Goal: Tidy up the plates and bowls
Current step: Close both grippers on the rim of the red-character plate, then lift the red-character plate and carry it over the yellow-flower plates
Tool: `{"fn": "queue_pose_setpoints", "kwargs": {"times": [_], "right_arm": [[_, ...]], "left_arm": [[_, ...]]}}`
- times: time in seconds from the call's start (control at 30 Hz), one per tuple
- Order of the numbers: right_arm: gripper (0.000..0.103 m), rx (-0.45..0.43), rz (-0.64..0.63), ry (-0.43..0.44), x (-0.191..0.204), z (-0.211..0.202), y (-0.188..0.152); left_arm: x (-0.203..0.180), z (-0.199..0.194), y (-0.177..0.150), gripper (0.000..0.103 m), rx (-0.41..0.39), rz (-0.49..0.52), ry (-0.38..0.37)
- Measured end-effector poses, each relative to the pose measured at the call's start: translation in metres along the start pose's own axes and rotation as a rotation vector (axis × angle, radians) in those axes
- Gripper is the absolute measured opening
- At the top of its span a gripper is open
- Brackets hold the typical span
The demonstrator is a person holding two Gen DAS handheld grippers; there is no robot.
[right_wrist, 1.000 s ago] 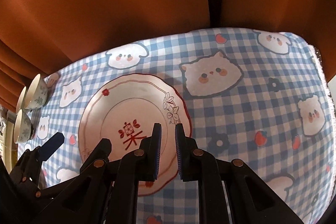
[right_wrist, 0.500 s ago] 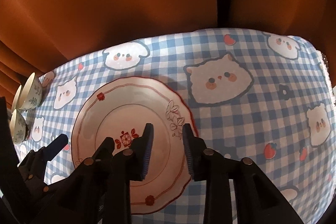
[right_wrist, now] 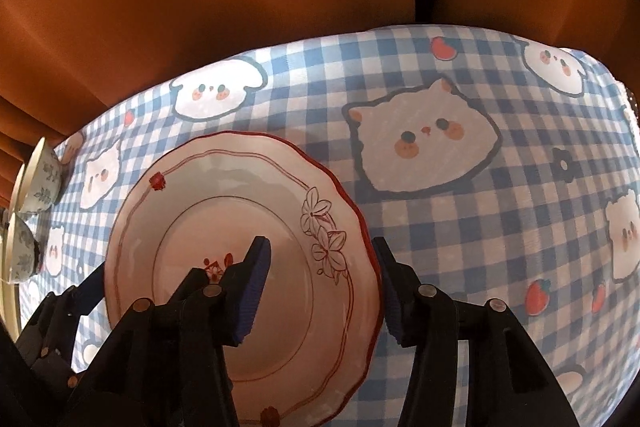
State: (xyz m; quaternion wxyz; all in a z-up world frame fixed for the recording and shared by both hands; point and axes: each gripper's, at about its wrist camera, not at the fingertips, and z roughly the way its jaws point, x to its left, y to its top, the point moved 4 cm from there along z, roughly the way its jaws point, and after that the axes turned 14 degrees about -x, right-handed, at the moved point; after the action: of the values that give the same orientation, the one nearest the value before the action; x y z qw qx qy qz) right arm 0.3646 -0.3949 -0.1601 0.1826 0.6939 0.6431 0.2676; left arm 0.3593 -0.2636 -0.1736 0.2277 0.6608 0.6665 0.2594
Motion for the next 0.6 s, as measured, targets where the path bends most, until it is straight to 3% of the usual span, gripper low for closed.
{"fn": "queue_pose_setpoints", "kwargs": {"times": [0.1, 0.27, 0.6], "right_arm": [[0.054, -0.001, -0.005, -0.021, 0.003, 0.0, 0.0], [0.054, 0.03, -0.004, -0.024, 0.008, -0.004, -0.009], [0.054, 0.095, 0.007, -0.025, 0.014, -0.046, -0.06]], "left_arm": [[0.003, -0.001, 0.0, 0.073, -0.005, 0.005, 0.003], [0.009, -0.011, -0.01, 0.072, 0.013, 0.021, -0.003], [0.02, -0.054, -0.06, 0.072, 0.097, 0.044, -0.039]]}}
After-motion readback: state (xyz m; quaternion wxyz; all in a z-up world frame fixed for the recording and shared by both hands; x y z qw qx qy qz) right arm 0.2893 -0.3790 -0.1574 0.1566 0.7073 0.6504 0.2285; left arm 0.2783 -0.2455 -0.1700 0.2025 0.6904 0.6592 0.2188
